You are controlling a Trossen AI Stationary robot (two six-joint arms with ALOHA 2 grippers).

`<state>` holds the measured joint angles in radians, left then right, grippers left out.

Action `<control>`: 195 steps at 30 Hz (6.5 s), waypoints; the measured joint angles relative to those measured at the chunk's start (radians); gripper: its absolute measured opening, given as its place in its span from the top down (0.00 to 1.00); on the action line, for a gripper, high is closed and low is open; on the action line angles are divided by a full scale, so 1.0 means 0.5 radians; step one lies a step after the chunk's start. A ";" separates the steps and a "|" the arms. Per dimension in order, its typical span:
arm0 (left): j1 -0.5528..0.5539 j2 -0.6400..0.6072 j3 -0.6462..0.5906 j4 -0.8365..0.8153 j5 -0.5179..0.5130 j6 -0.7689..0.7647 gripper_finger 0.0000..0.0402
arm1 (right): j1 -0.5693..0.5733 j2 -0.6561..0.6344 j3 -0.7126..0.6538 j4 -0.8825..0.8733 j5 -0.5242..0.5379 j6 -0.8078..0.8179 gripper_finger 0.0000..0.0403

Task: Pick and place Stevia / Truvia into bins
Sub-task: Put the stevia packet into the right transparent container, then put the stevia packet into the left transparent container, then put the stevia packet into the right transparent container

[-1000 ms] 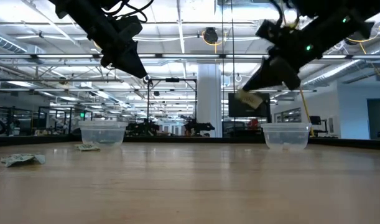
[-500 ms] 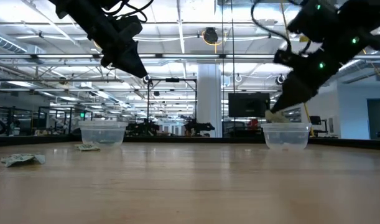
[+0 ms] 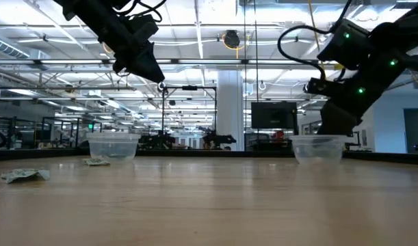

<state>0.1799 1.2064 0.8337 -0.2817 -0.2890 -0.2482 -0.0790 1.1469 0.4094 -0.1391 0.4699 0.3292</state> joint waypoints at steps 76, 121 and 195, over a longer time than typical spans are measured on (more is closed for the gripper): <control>-0.679 0.905 0.025 -0.694 0.321 -0.434 0.97 | 0.162 -0.216 -0.062 1.139 -0.428 -0.385 0.81; -0.017 0.588 -0.028 -0.725 0.200 0.143 0.94 | 0.162 -0.217 -0.063 1.209 -0.424 -0.421 0.81; -0.111 0.599 0.752 -0.370 -0.047 0.756 0.68 | 1.777 0.703 0.470 -0.397 -0.208 0.788 0.62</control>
<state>0.1242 1.5059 1.2095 -0.4669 -0.3123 0.1298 0.8097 1.4984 0.6441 -0.3374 0.3662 0.7233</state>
